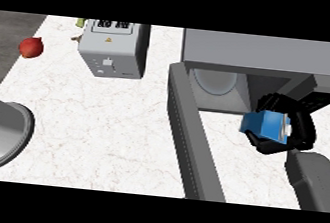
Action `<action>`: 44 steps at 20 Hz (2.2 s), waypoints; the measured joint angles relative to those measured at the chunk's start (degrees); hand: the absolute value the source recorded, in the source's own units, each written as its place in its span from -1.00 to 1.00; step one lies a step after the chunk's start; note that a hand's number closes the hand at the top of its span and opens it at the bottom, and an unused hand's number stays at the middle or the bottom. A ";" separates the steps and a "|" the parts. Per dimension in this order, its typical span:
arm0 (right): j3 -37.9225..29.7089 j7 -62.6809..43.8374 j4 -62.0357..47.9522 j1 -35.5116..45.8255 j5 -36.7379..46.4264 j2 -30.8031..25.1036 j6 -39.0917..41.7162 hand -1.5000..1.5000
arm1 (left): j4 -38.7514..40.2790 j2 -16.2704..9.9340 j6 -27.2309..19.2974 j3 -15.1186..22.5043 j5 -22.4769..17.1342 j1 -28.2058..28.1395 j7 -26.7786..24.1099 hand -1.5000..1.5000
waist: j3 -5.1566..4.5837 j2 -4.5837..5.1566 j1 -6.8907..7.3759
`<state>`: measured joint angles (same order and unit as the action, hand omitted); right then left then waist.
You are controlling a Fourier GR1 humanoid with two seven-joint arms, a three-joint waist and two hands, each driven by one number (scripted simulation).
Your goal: Pick up the milk, place it into the microwave and close the microwave
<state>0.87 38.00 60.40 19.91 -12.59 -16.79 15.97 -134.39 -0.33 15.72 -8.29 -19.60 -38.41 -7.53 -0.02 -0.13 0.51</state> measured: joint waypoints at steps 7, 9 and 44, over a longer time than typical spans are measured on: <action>0.10 -4.22 -3.53 7.99 4.59 3.04 -7.02 1.00 | 1.03 -0.42 -0.82 -0.90 -0.13 2.34 0.79 -1.00 | 0.14 -0.10 -0.11; -0.46 -4.65 -4.45 9.09 5.11 3.47 -8.70 1.00 | 0.88 -0.44 -0.22 -1.42 -0.64 1.69 0.63 -1.00 | 0.36 -0.31 -0.56; -5.43 17.29 -5.33 6.40 9.37 4.25 -29.48 1.00 | 6.22 -4.53 2.96 0.05 -0.39 12.00 2.70 -1.00 | 0.66 -0.01 6.54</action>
<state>-4.56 55.29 55.07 26.31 -3.21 -12.55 -13.50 -128.18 -4.86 18.68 -8.24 -19.99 -26.40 -4.82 0.64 -0.14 7.06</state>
